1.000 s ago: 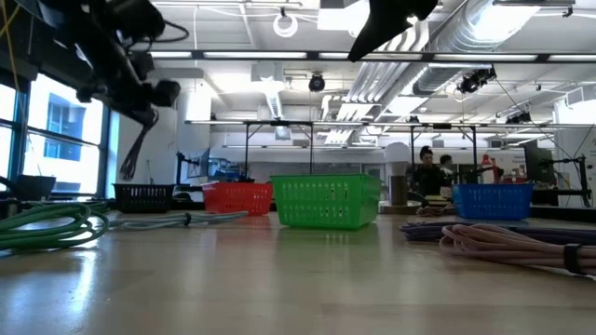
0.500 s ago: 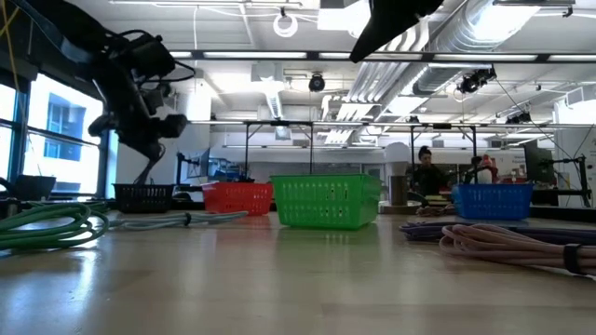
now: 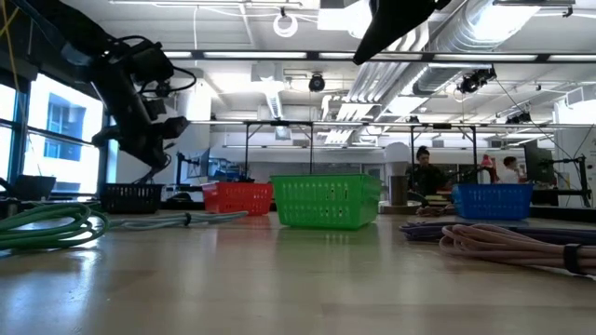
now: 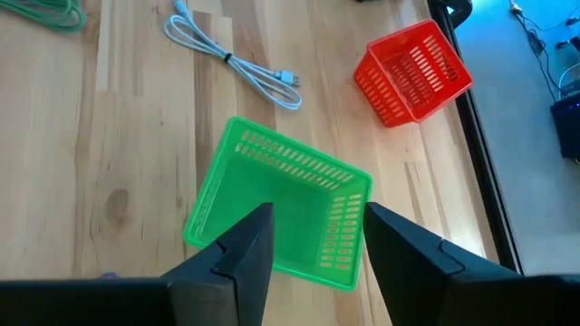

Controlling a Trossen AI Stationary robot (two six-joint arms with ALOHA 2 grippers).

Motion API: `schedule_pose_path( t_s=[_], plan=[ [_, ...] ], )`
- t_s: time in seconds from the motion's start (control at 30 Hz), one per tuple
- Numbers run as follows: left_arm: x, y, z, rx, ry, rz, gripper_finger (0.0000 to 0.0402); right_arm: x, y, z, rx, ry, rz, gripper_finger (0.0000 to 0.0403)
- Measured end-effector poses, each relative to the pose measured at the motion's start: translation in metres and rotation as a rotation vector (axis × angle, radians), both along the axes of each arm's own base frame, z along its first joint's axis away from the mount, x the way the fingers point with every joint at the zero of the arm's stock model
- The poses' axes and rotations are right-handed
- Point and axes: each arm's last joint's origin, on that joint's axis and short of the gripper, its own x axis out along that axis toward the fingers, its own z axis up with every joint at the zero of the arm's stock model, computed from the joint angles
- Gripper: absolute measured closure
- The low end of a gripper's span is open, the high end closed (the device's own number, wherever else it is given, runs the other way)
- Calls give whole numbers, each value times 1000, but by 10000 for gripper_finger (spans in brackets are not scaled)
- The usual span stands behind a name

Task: Pick & Place USB Port
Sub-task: Put the top violet charger cable into the black basket, then put the top white charger cable into the blue basket

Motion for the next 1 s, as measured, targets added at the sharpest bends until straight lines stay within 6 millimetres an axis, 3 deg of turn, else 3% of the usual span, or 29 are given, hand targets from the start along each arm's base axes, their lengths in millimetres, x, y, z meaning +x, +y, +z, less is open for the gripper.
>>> schedule_pose_path(
  t_s=[0.4,0.6,0.77,0.87,1.0],
  plan=[
    [3,2,13,23,-38,-17,264,0,0,0,-1,0,-2,245],
    [8,-4,46,61,-290,-230,235,-2,-1,-1,-8,21,-3,246],
    [13,-35,73,59,-442,-681,232,-4,-1,-3,-12,46,-8,244],
    [19,-62,71,-14,-414,-863,232,-5,-1,-3,-10,52,-13,247],
    [30,-97,62,-79,-287,-946,232,-5,-1,-3,-5,50,-18,248]
  ],
)
